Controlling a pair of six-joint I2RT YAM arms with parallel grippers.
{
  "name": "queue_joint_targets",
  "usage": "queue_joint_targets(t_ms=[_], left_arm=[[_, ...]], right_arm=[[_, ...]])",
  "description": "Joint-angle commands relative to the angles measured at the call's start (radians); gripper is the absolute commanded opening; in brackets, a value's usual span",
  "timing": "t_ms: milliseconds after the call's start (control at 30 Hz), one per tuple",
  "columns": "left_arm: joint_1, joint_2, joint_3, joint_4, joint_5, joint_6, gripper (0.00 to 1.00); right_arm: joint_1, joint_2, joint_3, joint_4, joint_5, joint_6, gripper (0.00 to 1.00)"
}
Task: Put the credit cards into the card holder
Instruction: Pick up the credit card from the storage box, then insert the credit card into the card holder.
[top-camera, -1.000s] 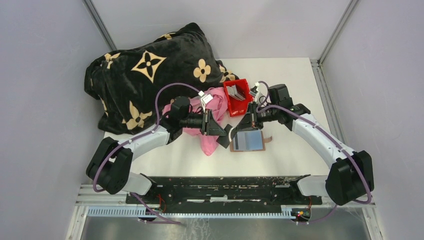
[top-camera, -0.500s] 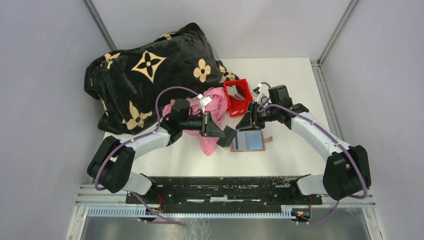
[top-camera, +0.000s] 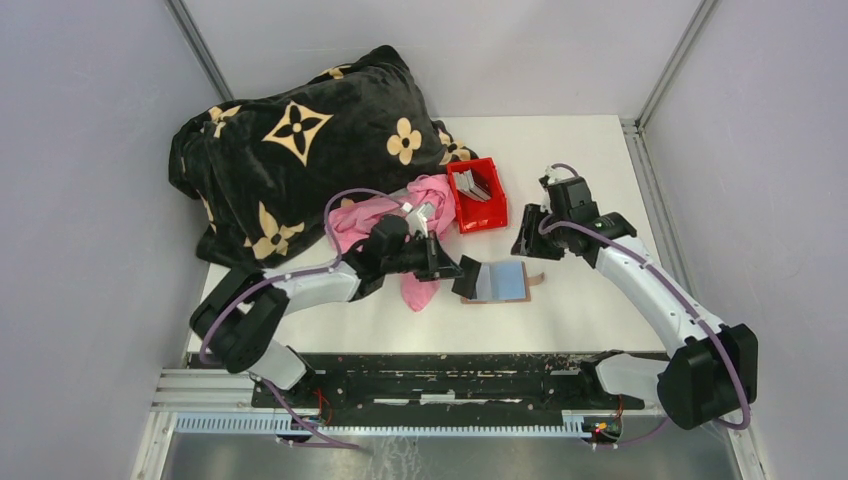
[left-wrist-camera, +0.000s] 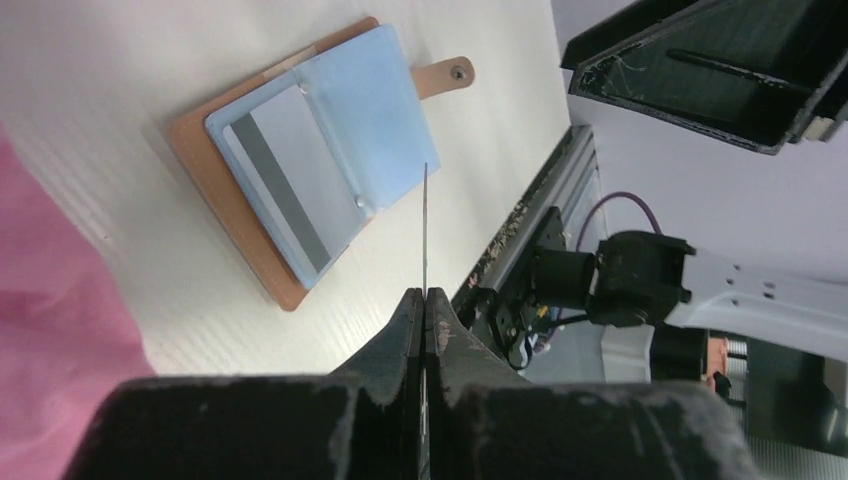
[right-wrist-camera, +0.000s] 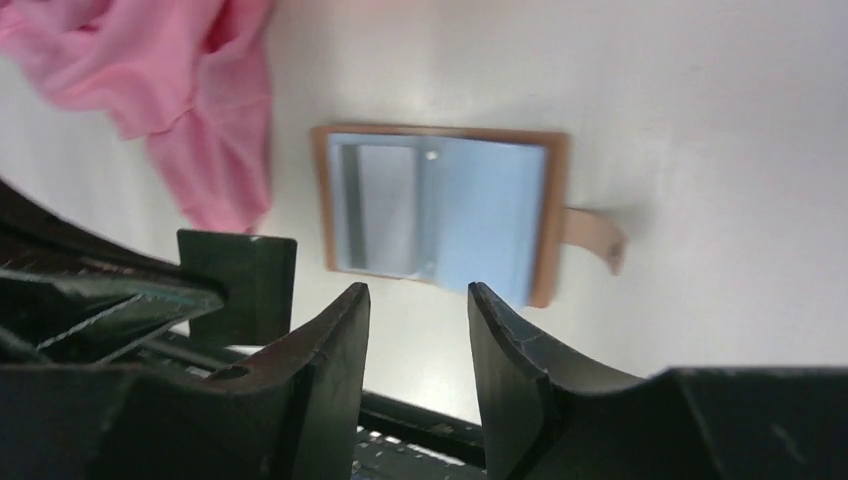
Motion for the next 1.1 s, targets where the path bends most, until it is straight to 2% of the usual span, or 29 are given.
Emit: queue_joint_targets(t_ms=[0,67,167,333,433,700,1067], left_arm=[[-0.095,0.094,0.098,0.041,-0.195,-0.094,0.03],[-0.132,0.125,0.130,0.039,-0.266,-0.117,0.03],[-0.170,0.172,0.151,0.060,-0.364,-0.158,0.03],[-0.208,0.207,0.132,0.122,-0.473,-0.205,0.03],[-0.212,0.237,0.112,0.171,-0.491,-0.216,0.03],[-0.216,0.268,0.086,0.244,-0.558,-0.235,0.03],[-0.217,0.341,0.107,0.318,-0.545,-0.263,0.03]], right_arm=[[-0.006,-0.007,0.005,-0.062,0.295,-0.038,0.45],[-0.005,-0.015,-0.030,-0.043,0.338,-0.020,0.41],[-0.003,-0.016,-0.086,-0.019,0.407,0.014,0.29],[-0.003,-0.003,-0.159,0.040,0.411,0.050,0.17],[-0.003,0.039,-0.155,0.060,0.408,0.039,0.11],[-0.002,0.117,-0.090,0.061,0.385,0.034,0.05],[0.000,0.235,-0.065,0.092,0.365,0.053,0.03]])
